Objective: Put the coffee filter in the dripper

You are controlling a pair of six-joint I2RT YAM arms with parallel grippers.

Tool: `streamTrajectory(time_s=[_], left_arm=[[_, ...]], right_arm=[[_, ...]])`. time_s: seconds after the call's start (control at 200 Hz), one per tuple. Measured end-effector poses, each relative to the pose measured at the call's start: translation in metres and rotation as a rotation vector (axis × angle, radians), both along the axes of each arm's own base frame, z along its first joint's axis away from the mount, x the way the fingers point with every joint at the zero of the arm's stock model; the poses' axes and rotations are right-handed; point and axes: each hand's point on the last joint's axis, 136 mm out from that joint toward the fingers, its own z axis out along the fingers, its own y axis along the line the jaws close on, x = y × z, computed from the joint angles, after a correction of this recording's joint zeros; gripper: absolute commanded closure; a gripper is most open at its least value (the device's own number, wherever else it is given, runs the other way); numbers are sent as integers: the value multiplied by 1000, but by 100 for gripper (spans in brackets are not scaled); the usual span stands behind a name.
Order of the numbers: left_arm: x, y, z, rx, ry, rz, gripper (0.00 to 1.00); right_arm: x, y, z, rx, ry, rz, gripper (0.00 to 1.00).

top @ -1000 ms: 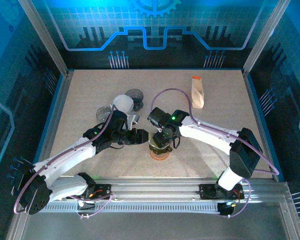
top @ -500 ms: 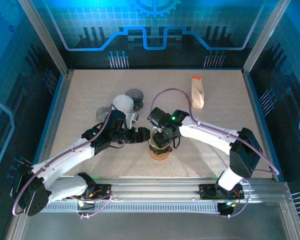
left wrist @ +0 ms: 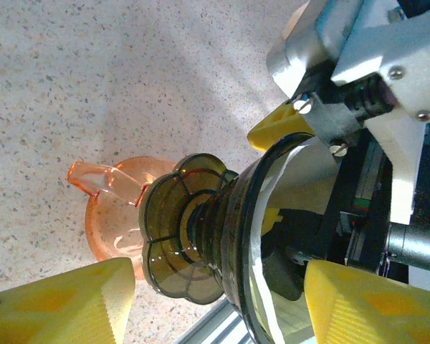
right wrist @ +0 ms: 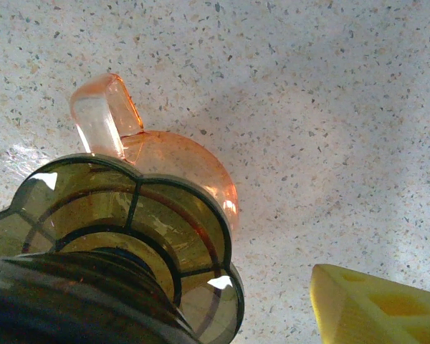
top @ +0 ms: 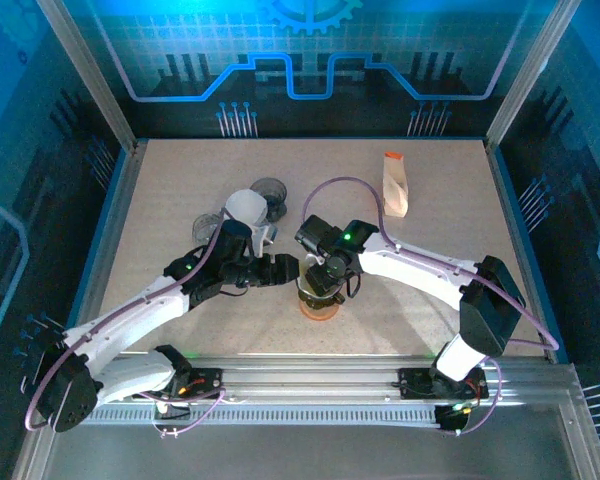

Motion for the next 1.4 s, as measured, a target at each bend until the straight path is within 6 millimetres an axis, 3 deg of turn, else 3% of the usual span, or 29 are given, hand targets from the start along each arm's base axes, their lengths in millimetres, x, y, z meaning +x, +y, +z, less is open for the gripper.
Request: streamTrajectory(time_s=[0.155,0.59,0.906,1.041,1.401], left_arm=[[1,0,-4,7,10,0,39],[0,0,-10,21,30,0,55],[-1,0,-10,22,32,0,56],[-1,0,-10,23,32,0,55],[-1,1,-10,23,32,0,49]], right_arm=[[0,0,0,1,1,-3,32],[0,-1,1,0,-2,-8,30],[0,-4,7,0,-15,-18,29],[2,-7,23,13,-47,-28,28],[5,-17,91,110,-183,-63,28]])
